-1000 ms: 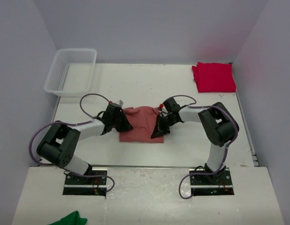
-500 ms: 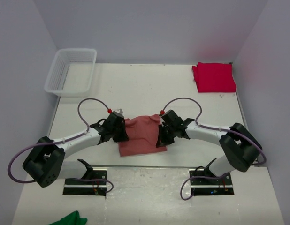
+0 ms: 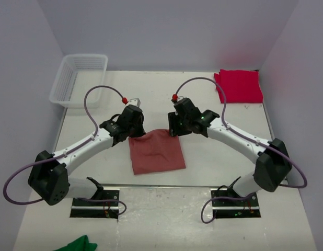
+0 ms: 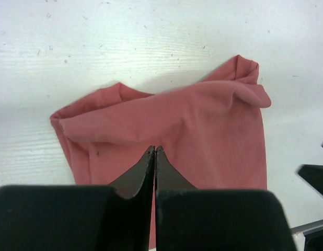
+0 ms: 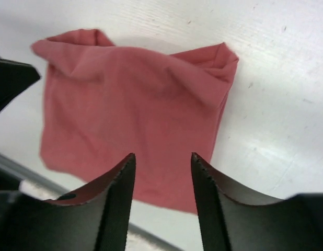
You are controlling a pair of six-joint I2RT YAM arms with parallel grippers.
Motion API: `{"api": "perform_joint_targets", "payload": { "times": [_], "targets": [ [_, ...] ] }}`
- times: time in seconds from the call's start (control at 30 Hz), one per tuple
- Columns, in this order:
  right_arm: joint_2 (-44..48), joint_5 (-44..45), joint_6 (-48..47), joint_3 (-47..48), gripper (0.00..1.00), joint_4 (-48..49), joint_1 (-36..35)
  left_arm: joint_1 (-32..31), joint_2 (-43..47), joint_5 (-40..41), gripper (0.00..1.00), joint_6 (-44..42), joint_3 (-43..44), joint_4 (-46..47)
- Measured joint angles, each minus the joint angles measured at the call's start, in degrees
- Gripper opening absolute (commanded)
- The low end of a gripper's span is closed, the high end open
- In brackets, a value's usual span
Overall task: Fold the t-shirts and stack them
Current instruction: Smooth out wrinkles on the folded tshirt
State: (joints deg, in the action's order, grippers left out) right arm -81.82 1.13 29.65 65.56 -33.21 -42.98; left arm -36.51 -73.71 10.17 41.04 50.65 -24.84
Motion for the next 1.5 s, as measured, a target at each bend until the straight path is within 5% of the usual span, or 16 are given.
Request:
{"api": "perform_joint_targets", "payload": {
  "times": [0.07,0.17,0.27,0.3,0.63,1.1,1.5],
  "targets": [
    [-5.22,1.16,-1.75,2.47,0.58,-0.07,0.33,0.00,-2.58,-0.28,0.00,-0.55,2.08,-0.09],
    [-11.76,1.03,-3.78,4.63,0.52,-0.46,1.20,-0.02,-5.20,-0.31,0.06,-1.38,3.30,-0.96],
    [-16.11,0.35,-4.96,5.97,0.04,-0.83,3.23,0.00,-5.57,0.13,0.05,-1.66,3.37,-2.71],
    [-16.90,0.20,-5.18,6.27,0.00,-0.92,3.93,0.00,-5.46,0.15,0.04,-1.68,3.37,-2.99],
    [-19.58,-3.63,-5.03,8.59,0.00,-1.36,6.64,0.00,-4.42,-4.35,0.00,-1.66,3.26,-1.97],
    [-19.23,-11.89,-4.39,5.90,0.00,1.16,6.27,-0.74,-8.28,-27.58,0.00,1.31,-7.89,13.79],
    [-34.62,-14.82,-4.31,15.41,0.00,-0.20,6.51,-3.48,-10.54,-28.30,0.00,1.92,-13.40,15.69]
  ]
}}
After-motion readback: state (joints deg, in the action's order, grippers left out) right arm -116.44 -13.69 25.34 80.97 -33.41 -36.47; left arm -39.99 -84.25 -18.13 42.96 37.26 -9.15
